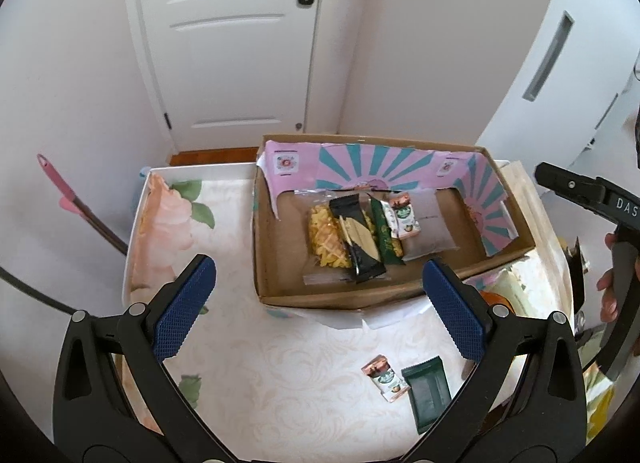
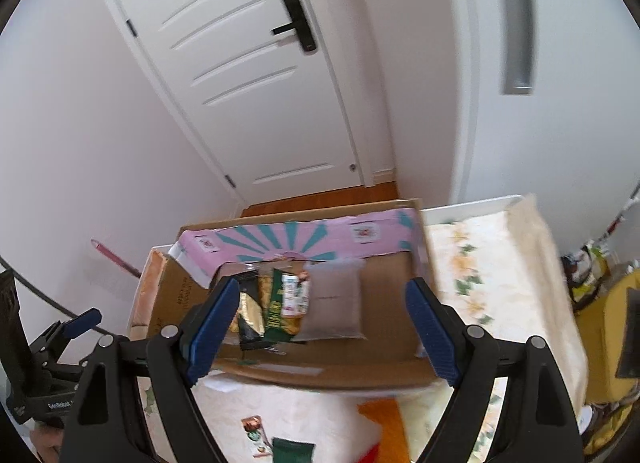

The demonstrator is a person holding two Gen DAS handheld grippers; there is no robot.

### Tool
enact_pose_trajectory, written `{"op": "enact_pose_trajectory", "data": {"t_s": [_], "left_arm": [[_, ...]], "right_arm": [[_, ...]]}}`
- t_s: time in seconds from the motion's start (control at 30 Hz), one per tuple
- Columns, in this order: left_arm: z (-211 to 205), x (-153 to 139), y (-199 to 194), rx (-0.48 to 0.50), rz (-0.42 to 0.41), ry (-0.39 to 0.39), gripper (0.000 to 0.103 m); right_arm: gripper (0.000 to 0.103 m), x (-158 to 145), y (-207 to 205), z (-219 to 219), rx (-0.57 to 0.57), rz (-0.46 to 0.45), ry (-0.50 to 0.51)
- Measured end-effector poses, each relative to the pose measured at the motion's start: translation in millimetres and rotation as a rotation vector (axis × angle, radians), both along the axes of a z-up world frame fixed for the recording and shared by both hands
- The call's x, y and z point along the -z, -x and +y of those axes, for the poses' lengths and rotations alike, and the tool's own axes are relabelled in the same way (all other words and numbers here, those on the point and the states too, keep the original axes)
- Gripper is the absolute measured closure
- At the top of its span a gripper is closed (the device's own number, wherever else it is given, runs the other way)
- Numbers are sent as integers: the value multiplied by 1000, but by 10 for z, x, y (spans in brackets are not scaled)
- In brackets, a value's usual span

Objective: Organize snacks
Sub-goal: 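Withdraw both grippers from the box toward the green packet and orange bag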

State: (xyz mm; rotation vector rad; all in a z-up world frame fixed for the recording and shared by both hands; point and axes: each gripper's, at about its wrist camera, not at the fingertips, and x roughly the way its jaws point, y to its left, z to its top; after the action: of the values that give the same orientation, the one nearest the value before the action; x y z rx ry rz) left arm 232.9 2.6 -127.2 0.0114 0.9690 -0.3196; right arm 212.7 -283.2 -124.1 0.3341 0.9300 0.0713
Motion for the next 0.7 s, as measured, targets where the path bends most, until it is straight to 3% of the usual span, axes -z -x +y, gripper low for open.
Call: {"op": "enact_pose_trajectory", "data": {"t_s": [0.33, 0.6, 0.7], "left_arm": [[-65, 121, 240, -10, 26, 5, 0], [-259, 94, 672, -105, 39, 4, 0], [-387, 151, 859, -124, 56, 3, 0]], "right_arm": [[21, -48, 420, -364, 72, 24, 47], [21, 19, 686, -515, -30, 24, 60], [20, 52, 807, -615, -70, 11, 17]]}}
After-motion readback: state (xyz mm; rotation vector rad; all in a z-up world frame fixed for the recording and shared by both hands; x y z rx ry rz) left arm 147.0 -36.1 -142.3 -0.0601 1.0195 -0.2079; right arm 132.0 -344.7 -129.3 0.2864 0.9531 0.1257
